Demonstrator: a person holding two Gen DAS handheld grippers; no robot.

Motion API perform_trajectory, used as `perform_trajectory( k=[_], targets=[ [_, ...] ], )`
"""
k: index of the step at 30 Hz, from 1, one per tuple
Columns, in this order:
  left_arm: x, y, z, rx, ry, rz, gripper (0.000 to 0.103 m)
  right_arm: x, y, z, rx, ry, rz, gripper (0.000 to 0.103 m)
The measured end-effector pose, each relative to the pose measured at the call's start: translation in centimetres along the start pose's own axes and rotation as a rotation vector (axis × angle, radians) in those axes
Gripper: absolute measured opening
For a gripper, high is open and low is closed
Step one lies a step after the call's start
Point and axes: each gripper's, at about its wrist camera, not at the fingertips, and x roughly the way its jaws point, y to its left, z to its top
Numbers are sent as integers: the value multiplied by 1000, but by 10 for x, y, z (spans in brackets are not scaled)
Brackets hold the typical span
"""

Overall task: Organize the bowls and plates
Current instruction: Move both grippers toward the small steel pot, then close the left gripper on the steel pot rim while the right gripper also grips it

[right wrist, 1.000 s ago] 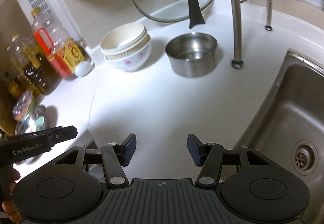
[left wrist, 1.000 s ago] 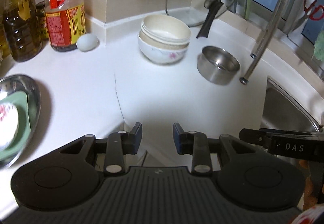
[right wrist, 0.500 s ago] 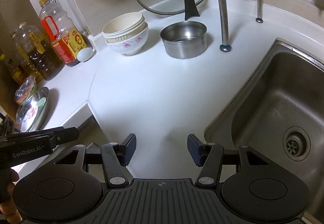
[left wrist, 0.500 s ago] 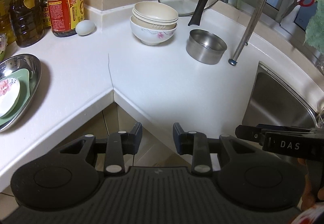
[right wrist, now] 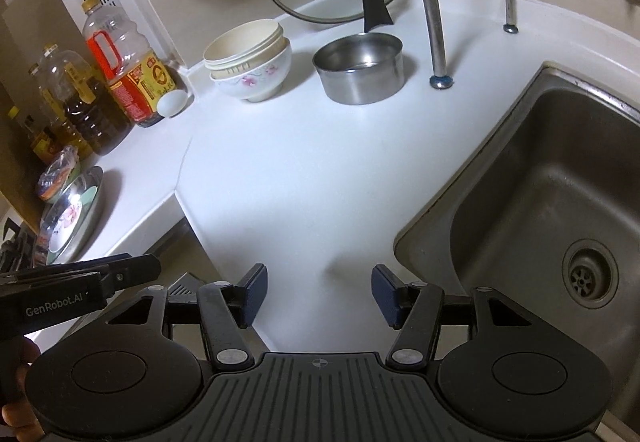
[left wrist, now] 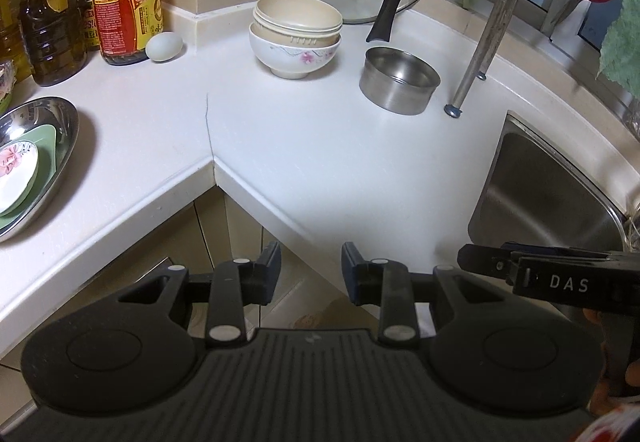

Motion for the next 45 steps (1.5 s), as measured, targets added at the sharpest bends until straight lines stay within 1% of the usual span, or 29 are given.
perform_trajectory(
  k=[1, 3, 7, 9, 12, 15, 20, 21, 25, 28, 31, 32, 34, 38, 41, 45],
  targets=[
    [1, 0, 1, 2, 0, -1, 29, 1, -1, 0, 1, 3, 1, 75],
    [6, -1, 4, 8, 2, -6, 29, 3, -2, 2, 1, 15, 6, 78],
    [18, -3, 15, 35, -2, -24, 29, 9, -7, 8, 39, 35, 11, 78],
    [26, -5, 23, 52, -3, -33, 29, 11, -11, 12, 52, 26, 2, 78],
    [39, -8, 37, 80, -8, -53, 29, 13, -13, 20, 55, 5, -34, 78],
    [54, -11, 53, 109, -19, -62, 29, 19, -19, 30, 94, -22, -45, 78],
    [78, -15, 84, 118, -40, -96, 29, 32, -26, 54, 137, -90, -104, 77],
    [83, -17, 90, 127, -47, -100, 29, 35, -27, 59, 147, -105, -108, 77],
    [103, -23, 111, 142, -63, -116, 29, 46, -34, 80, 181, -168, -137, 66],
    [117, -26, 125, 144, -70, -130, 29, 55, -36, 95, 187, -218, -166, 64],
    [131, -31, 138, 152, -77, -136, 29, 66, -38, 108, 204, -252, -173, 60],
    [136, -32, 142, 152, -80, -136, 29, 70, -40, 114, 210, -261, -177, 59],
    [145, -35, 150, 148, -82, -138, 29, 76, -42, 123, 219, -280, -188, 53],
    [162, -41, 163, 142, -90, -144, 29, 91, -47, 139, 236, -310, -200, 47],
    [171, -44, 171, 140, -103, -151, 29, 103, -52, 148, 252, -317, -212, 43],
    [184, -50, 178, 150, -108, -136, 29, 114, -57, 158, 259, -326, -224, 37]
  ],
)
